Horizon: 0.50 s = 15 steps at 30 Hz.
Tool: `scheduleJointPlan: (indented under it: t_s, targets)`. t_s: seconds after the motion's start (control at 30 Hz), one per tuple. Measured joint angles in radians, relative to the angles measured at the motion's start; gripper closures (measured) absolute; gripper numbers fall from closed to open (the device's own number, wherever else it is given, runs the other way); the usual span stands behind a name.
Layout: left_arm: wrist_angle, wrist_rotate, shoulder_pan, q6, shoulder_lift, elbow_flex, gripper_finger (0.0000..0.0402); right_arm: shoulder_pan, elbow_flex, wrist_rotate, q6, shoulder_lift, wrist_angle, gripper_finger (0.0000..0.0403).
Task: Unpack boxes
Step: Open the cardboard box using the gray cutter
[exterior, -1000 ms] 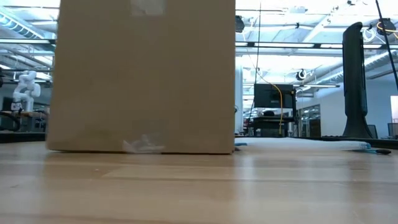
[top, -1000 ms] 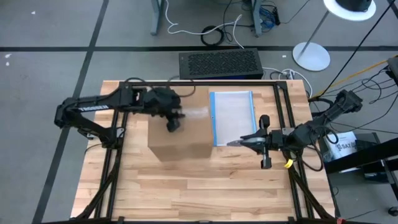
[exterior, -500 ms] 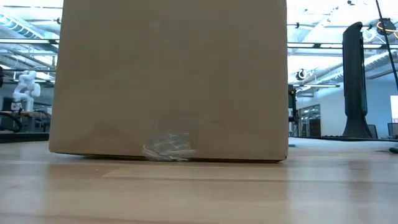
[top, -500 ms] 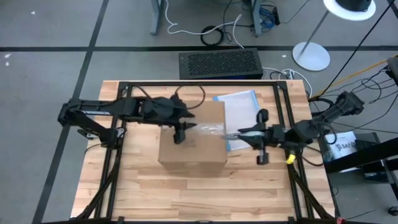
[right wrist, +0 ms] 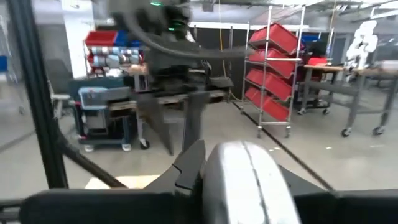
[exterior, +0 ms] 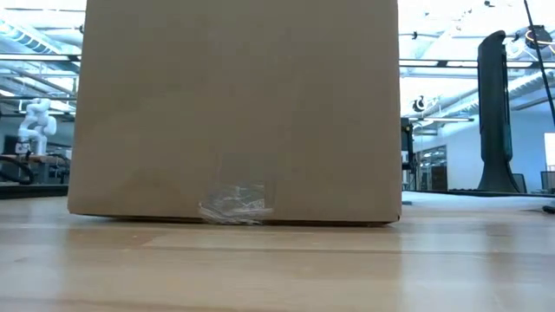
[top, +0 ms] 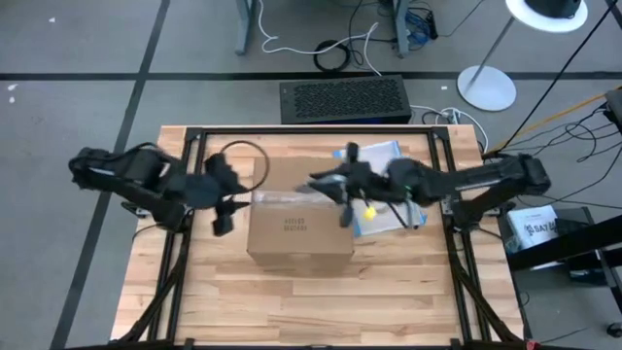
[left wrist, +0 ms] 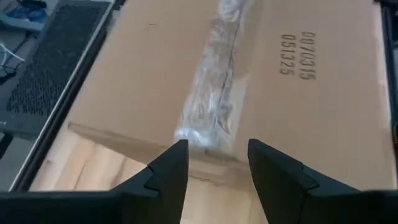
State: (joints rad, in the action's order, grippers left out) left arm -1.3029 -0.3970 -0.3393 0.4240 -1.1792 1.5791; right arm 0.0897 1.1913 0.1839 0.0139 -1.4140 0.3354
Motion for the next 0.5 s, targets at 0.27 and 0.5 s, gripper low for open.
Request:
scheduleJointPlan:
  t_s: [0.27,0.5]
  targets:
    - [0.084,0.000,-0.107,0.066,0.059,-0.115,0.0231,-0.045,0.180,-0.112,0.021,-0.230,0.063,0.0334]
    - [0.207,0.077,-0.112,0.008,0.033,-0.236,0.0231,-0.039,0.290,-0.109,0.003,-0.338,0.066,0.0334]
